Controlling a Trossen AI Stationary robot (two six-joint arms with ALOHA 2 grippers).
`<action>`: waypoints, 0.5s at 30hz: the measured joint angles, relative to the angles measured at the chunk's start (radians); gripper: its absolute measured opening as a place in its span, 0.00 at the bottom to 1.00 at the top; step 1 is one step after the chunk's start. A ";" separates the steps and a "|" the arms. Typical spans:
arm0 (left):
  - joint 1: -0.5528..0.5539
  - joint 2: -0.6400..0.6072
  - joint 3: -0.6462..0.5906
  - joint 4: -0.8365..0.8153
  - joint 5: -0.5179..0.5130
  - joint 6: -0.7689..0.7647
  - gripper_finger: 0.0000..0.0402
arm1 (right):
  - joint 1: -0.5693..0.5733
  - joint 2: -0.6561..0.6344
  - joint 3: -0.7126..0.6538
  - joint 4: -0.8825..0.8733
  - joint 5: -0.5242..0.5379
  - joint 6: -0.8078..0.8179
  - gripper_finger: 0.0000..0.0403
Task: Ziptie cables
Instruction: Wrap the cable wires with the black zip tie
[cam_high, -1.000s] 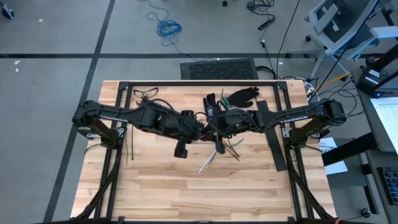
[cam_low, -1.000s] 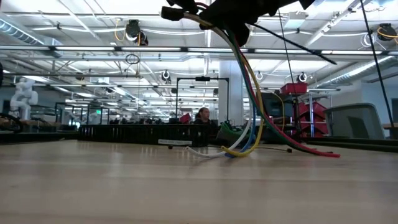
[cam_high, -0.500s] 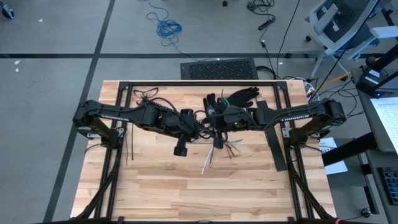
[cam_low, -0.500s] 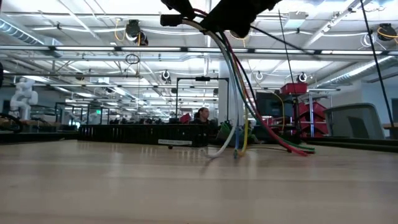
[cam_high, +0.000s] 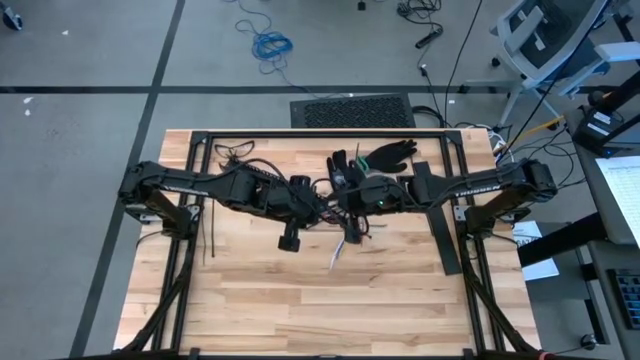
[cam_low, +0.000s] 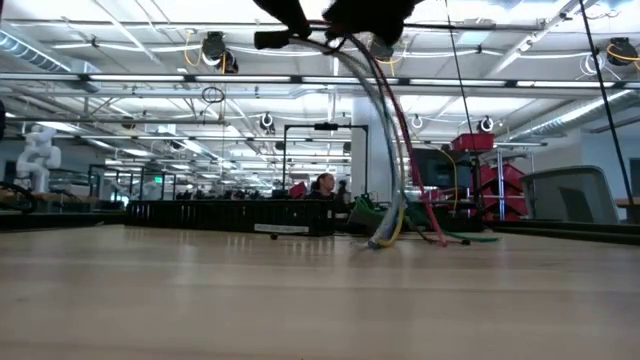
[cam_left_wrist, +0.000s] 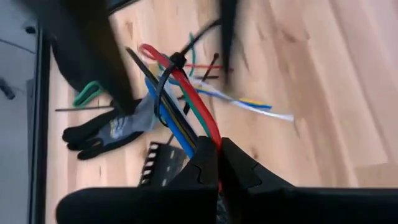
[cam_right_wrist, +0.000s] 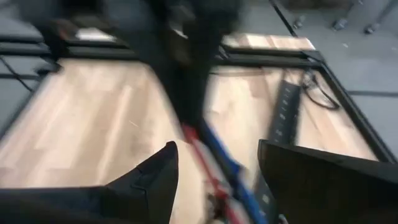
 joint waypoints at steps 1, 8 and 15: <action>0.000 0.001 0.000 -0.009 -0.004 0.008 0.00 | 0.006 -0.002 0.001 0.009 -0.004 0.016 0.53; -0.009 -0.008 0.000 -0.084 -0.071 0.059 0.00 | 0.028 -0.003 0.001 0.014 -0.011 0.065 0.53; -0.038 -0.002 0.037 -0.256 -0.086 0.275 0.00 | 0.028 -0.002 -0.001 0.009 -0.011 0.065 0.53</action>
